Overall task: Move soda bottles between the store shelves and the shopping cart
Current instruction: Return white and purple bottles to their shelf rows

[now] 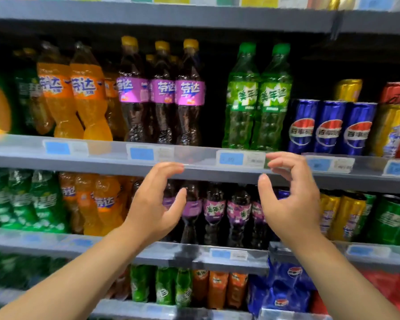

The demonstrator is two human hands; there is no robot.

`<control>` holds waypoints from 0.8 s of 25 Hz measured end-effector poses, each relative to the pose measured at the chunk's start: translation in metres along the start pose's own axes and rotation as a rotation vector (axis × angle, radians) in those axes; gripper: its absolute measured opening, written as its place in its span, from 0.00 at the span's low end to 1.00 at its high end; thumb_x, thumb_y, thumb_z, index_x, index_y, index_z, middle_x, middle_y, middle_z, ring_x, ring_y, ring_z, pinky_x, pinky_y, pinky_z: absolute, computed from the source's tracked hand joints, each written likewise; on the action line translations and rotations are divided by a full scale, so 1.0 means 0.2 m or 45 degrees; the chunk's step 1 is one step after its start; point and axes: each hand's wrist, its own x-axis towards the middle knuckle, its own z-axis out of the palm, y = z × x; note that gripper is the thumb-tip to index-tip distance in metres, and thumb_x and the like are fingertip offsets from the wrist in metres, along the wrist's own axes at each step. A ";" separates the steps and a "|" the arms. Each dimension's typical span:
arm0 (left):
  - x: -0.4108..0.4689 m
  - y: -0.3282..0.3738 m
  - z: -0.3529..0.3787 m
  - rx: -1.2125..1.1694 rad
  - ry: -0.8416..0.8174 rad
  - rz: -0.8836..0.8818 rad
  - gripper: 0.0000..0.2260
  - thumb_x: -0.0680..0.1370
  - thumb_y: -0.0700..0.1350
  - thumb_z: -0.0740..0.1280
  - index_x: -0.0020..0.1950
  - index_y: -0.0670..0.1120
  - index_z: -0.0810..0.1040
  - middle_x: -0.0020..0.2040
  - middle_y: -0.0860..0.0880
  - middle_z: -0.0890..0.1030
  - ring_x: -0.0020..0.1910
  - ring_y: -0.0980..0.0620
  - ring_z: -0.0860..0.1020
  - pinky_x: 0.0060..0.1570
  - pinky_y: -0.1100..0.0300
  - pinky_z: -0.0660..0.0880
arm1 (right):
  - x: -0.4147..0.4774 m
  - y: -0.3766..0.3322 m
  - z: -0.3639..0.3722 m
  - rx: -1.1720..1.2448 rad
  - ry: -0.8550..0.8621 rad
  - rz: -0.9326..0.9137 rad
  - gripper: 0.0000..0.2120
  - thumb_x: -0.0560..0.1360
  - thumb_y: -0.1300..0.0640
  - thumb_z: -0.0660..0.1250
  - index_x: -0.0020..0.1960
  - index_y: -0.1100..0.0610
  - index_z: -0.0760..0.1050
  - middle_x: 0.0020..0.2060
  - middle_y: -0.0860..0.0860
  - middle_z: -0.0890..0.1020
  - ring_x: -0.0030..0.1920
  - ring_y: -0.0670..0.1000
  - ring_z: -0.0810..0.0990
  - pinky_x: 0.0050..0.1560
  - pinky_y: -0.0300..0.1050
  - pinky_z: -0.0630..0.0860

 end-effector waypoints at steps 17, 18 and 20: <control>0.31 -0.50 -0.70 0.462 -0.002 -0.061 0.16 0.78 0.45 0.69 0.64 0.41 0.77 0.60 0.45 0.79 0.61 0.48 0.76 0.63 0.61 0.70 | 0.28 -0.42 0.79 0.226 -0.268 -0.050 0.18 0.75 0.55 0.73 0.63 0.56 0.76 0.60 0.46 0.79 0.64 0.44 0.77 0.66 0.42 0.74; 0.29 -0.55 -0.75 0.445 -0.004 -0.072 0.16 0.78 0.45 0.69 0.64 0.42 0.77 0.61 0.46 0.79 0.61 0.49 0.76 0.62 0.60 0.71 | 0.28 -0.46 0.85 0.211 -0.266 -0.042 0.18 0.75 0.55 0.73 0.63 0.55 0.76 0.59 0.46 0.79 0.63 0.44 0.77 0.65 0.41 0.74; 0.27 -0.66 -0.88 0.417 0.006 -0.099 0.16 0.78 0.46 0.69 0.64 0.42 0.76 0.60 0.46 0.78 0.61 0.50 0.76 0.62 0.59 0.72 | 0.28 -0.54 0.98 0.167 -0.253 -0.040 0.18 0.75 0.54 0.72 0.63 0.54 0.76 0.58 0.44 0.79 0.61 0.42 0.77 0.63 0.36 0.74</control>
